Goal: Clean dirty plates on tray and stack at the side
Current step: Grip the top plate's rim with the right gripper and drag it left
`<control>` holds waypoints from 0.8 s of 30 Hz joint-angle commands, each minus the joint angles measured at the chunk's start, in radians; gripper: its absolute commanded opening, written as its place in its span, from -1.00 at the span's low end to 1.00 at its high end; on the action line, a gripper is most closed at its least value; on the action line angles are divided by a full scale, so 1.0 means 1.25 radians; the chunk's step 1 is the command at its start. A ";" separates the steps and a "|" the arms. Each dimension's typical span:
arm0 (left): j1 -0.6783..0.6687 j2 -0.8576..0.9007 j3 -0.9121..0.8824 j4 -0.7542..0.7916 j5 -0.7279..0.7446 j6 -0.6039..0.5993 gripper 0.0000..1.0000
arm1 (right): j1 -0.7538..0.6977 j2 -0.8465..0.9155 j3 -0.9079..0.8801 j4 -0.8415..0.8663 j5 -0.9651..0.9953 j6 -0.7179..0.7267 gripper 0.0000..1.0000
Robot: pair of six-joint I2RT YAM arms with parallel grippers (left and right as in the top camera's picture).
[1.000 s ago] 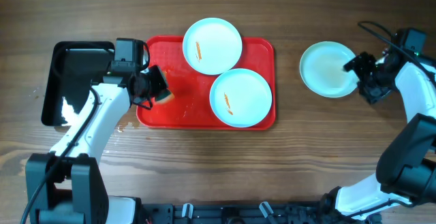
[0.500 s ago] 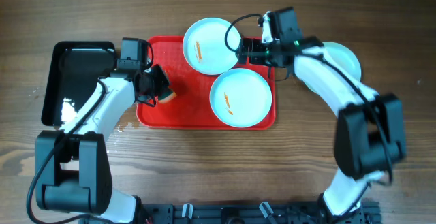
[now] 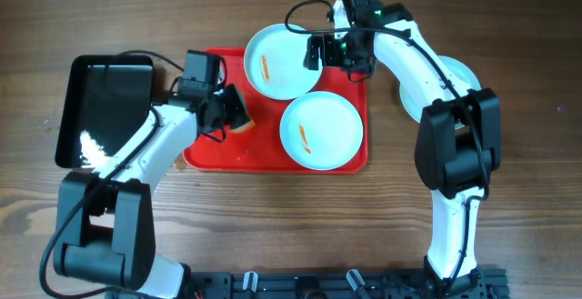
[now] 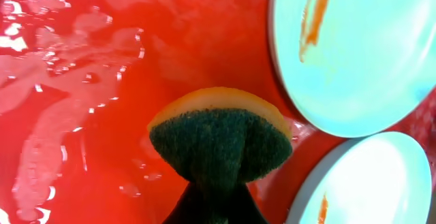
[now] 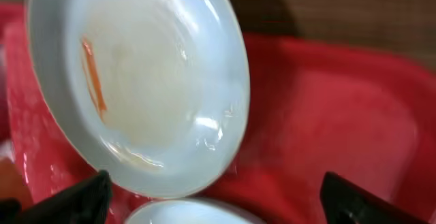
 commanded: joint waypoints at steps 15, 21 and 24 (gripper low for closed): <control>-0.003 0.004 -0.005 0.009 -0.009 -0.011 -0.92 | 0.009 0.128 0.036 0.110 0.019 0.130 -0.87; -0.003 0.001 -0.005 0.009 0.000 -0.011 -0.92 | 0.019 0.041 0.052 0.105 -0.047 0.137 -0.92; -0.003 -0.051 -0.005 -0.001 0.034 -0.011 -0.92 | 0.068 0.018 0.052 0.096 0.006 0.187 -0.91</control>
